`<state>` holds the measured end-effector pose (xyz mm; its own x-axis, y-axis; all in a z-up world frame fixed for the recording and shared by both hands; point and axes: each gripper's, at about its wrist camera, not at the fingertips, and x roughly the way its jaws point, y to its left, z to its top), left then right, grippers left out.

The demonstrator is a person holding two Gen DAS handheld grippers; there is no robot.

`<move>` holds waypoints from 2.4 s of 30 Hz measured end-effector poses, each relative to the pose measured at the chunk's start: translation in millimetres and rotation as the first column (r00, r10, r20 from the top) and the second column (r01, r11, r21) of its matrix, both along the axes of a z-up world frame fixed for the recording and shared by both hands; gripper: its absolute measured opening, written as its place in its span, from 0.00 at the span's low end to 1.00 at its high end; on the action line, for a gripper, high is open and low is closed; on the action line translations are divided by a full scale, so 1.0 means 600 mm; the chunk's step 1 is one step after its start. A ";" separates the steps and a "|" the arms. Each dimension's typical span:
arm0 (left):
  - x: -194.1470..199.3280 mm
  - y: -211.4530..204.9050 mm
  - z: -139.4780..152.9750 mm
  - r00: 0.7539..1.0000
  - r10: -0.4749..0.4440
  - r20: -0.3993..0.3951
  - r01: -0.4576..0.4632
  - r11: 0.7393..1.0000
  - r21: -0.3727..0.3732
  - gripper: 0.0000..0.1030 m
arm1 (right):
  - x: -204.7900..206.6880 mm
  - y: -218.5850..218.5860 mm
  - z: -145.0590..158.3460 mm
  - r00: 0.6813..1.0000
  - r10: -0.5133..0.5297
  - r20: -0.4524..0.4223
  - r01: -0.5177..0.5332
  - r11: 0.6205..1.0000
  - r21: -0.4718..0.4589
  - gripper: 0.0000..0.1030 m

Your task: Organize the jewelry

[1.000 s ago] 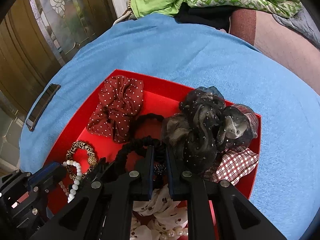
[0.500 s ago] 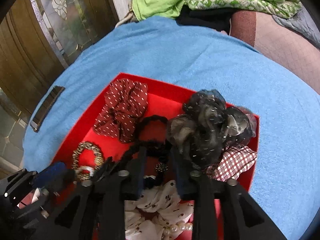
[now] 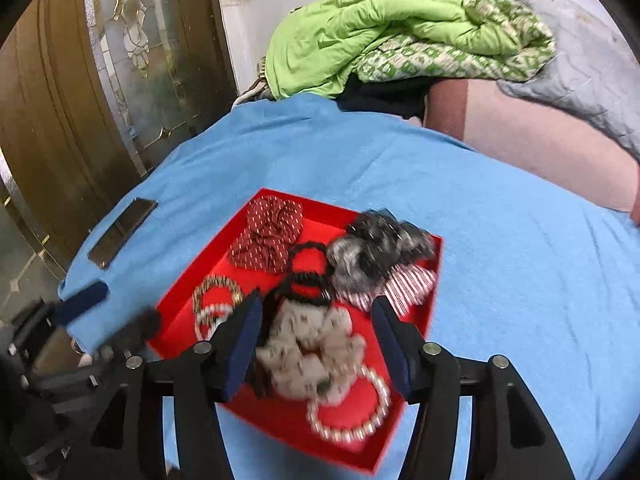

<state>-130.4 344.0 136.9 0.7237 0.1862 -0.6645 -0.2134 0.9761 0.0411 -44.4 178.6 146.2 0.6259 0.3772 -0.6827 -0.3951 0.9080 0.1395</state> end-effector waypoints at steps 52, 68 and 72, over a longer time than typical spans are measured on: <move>-0.093 -0.078 -0.002 0.998 -0.045 0.050 0.042 0.998 0.051 0.93 | -0.214 -0.069 -0.054 0.983 -0.173 0.062 0.180 0.971 -0.155 0.86; -0.140 -0.037 0.025 0.991 -0.018 0.131 0.018 1.000 0.008 0.93 | -0.241 -0.048 -0.025 0.960 -0.202 0.195 0.231 0.963 -0.136 0.86; -0.149 -0.035 0.030 0.984 -0.033 0.173 0.032 0.999 0.007 0.93 | -0.244 -0.044 -0.024 0.954 -0.207 0.216 0.239 0.962 -0.133 0.86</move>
<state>-219.7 323.0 154.8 0.8335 0.1628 -0.5280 -0.1855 0.9826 0.0101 -190.9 152.3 131.9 0.8104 0.1114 -0.5751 -0.1851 0.9802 -0.0709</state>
